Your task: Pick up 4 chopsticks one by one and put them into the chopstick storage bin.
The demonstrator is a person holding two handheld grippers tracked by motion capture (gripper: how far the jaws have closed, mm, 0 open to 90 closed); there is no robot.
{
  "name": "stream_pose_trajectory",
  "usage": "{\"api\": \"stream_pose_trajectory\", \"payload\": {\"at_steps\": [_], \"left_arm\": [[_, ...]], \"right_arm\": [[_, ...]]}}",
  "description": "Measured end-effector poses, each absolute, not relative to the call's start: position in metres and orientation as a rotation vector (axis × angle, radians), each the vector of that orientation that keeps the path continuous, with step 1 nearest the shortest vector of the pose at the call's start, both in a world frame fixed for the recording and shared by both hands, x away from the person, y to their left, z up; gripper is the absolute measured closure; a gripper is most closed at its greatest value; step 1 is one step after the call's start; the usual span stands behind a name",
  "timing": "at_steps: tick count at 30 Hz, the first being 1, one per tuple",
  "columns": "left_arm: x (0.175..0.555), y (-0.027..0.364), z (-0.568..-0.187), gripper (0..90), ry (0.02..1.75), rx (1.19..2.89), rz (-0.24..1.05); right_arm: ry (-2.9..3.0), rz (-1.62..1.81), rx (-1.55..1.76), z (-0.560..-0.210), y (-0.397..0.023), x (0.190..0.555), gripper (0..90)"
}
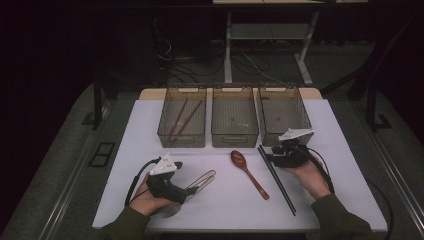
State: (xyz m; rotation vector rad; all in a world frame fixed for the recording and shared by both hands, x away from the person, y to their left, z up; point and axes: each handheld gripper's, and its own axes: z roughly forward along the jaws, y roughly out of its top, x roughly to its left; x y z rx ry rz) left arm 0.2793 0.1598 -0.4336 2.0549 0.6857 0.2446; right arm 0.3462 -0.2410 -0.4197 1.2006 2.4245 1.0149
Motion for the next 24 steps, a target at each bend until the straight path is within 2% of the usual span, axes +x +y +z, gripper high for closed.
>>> {"api": "stream_pose_trajectory", "payload": {"at_steps": [10, 24], "left_arm": [[0.28, 0.161, -0.433, 0.0, 0.684, 2.047, 0.226], [0.28, 0.161, -0.434, 0.0, 0.679, 2.048, 0.22]], "right_arm": [[2.45, 0.925, 1.214, -0.438, -0.229, 0.36, 64.6], [2.472, 0.872, 1.187, -0.443, -0.224, 0.359, 73.3]]}}
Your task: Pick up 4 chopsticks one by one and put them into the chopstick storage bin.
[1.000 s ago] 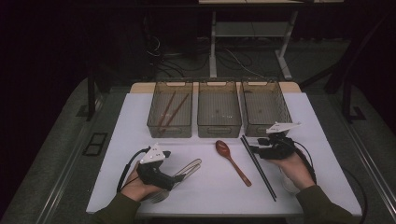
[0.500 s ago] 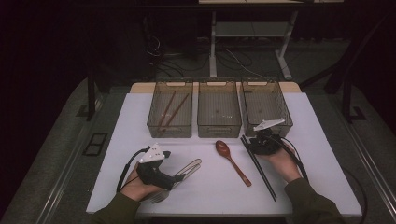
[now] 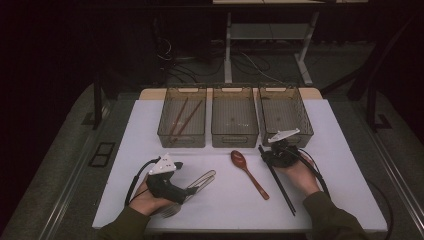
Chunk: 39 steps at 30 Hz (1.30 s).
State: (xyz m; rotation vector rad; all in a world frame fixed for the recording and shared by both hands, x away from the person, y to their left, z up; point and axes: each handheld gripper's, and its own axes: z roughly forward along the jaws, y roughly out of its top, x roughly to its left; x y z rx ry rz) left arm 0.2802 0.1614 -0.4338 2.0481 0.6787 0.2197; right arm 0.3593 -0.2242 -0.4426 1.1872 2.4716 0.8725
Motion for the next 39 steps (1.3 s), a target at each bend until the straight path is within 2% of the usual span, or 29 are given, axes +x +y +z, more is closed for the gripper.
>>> {"api": "stream_pose_trajectory", "payload": {"at_steps": [31, 39], "left_arm": [[0.28, 0.161, -0.433, 0.0, 0.67, 2.045, 0.212], [0.28, 0.162, -0.433, 0.0, 0.671, 2.047, 0.21]], "right_arm": [[2.625, 0.943, 1.035, -0.441, -0.208, 0.348, 75.8], [2.584, 1.005, 1.047, -0.432, -0.215, 0.343, 68.2]]}}
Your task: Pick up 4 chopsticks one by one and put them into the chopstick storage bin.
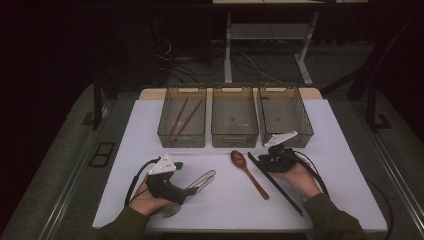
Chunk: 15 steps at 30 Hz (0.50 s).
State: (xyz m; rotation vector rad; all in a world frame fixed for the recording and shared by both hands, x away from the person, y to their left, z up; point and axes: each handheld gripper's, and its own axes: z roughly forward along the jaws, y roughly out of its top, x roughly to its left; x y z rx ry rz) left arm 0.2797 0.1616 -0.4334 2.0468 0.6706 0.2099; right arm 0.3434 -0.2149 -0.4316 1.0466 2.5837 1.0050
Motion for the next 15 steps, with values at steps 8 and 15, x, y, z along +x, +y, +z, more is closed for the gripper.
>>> {"api": "stream_pose_trajectory", "payload": {"at_steps": [8, 15], "left_arm": [[0.28, 0.161, -0.433, 0.0, 0.673, 2.046, 0.207], [0.281, 0.162, -0.433, 0.0, 0.67, 2.049, 0.203]], "right_arm": [[2.576, 0.999, 1.09, -0.422, -0.234, 0.324, 74.2], [2.591, 0.98, 1.073, -0.425, -0.247, 0.301, 81.5]]}}
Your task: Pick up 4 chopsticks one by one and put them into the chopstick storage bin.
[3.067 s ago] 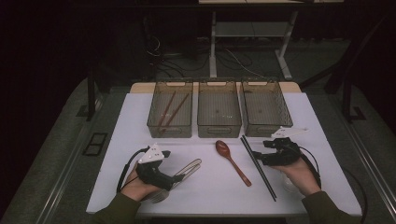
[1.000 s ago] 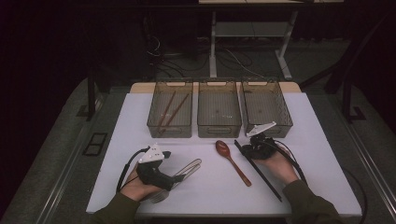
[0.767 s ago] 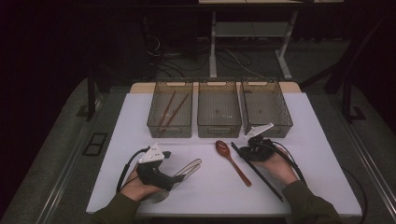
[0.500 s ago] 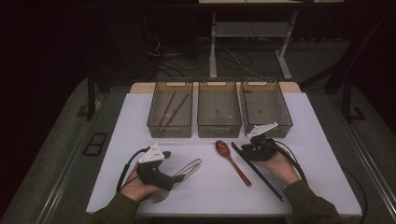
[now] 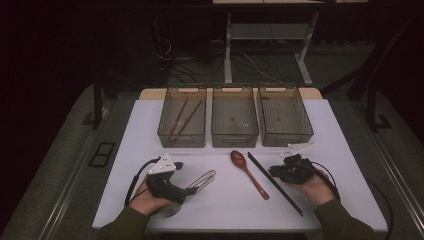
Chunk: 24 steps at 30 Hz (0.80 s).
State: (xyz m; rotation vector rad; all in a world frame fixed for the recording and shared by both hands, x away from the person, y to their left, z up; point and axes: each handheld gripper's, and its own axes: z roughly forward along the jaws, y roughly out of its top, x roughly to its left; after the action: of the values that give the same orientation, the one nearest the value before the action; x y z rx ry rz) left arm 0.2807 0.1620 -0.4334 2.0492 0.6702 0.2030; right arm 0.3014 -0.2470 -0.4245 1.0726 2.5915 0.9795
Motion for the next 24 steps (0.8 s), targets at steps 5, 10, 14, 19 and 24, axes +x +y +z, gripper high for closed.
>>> {"api": "stream_pose_trajectory", "payload": {"at_steps": [5, 10, 14, 19, 24], "left_arm": [[0.281, 0.161, -0.434, 0.0, 0.671, 2.052, 0.203], [0.28, 0.161, -0.434, 0.0, 0.674, 2.053, 0.2], [0.281, 0.162, -0.434, 0.0, 0.67, 2.054, 0.203], [0.28, 0.161, -0.434, 0.0, 0.672, 2.055, 0.201], [0.28, 0.161, -0.434, 0.0, 0.672, 2.054, 0.2]], "right_arm": [[2.605, 0.986, 1.08, -0.428, -0.256, 0.288, 83.5], [2.617, 0.971, 1.083, -0.432, -0.255, 0.288, 83.4], [2.627, 0.961, 1.082, -0.434, -0.253, 0.29, 83.4], [2.634, 0.944, 1.085, -0.436, -0.252, 0.291, 83.4], [2.635, 0.941, 1.083, -0.436, -0.253, 0.291, 83.3]]}}
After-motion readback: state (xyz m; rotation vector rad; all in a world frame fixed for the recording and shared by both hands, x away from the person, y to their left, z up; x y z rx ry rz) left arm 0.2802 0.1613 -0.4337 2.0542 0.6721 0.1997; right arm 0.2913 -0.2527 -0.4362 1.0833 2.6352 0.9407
